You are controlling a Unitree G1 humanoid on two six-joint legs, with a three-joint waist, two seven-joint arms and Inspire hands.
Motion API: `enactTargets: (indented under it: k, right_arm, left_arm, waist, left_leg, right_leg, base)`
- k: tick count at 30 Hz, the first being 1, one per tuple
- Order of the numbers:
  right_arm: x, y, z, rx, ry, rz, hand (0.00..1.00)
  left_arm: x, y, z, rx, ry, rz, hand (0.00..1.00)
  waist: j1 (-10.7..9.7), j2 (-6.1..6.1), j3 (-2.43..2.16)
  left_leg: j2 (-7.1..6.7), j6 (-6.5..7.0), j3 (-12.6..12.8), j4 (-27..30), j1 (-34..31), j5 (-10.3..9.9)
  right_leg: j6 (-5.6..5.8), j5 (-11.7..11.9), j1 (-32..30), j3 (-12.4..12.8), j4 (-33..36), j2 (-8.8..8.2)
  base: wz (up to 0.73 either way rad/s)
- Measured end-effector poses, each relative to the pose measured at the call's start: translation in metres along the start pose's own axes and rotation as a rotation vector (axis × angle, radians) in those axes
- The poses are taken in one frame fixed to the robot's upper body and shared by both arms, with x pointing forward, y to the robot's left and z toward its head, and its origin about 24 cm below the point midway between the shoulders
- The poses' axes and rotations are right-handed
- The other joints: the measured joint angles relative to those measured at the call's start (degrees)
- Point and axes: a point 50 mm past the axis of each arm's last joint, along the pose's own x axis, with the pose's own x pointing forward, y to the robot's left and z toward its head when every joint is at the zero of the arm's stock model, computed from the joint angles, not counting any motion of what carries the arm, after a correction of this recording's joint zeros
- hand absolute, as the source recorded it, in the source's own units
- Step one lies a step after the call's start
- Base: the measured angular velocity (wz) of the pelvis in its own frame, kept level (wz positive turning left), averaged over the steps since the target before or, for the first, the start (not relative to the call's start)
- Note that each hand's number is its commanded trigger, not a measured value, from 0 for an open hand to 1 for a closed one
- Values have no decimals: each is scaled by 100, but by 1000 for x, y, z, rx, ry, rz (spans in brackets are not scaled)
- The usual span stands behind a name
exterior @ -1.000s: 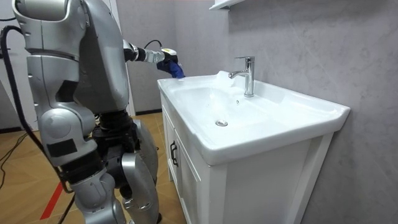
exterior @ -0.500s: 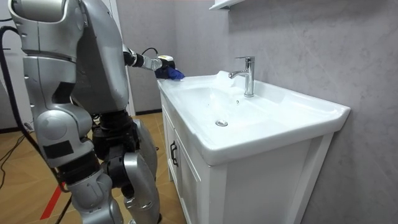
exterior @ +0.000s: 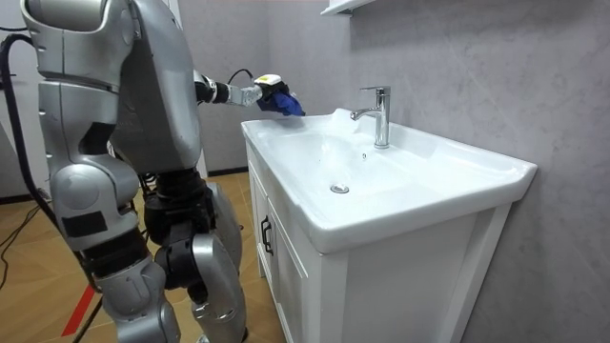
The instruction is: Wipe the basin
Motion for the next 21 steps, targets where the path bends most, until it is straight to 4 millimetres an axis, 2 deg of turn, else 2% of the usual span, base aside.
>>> enactTargets:
  k: [8, 21]
  right_arm:
    - [0, 1, -3, -4, 3, 13, 0]
    - [0, 0, 0, -4, -5, 4, 0]
  left_arm:
    - [-3, -1, 1, -13, -28, 22, 100]
    - [-18, -21, -3, -5, -16, -51, 100]
  waist:
    - [-63, -21, 10]
    - [-58, -24, 18]
  left_leg:
    - [1, 0, 5, 3, -9, -1]
    - [6, 0, 53, 4, -2, -1]
  right_leg:
    - [0, 0, -6, 19, -37, 15]
    - [1, 0, -11, 50, -42, 16]
  base:
    - [-1]
    - [-1]
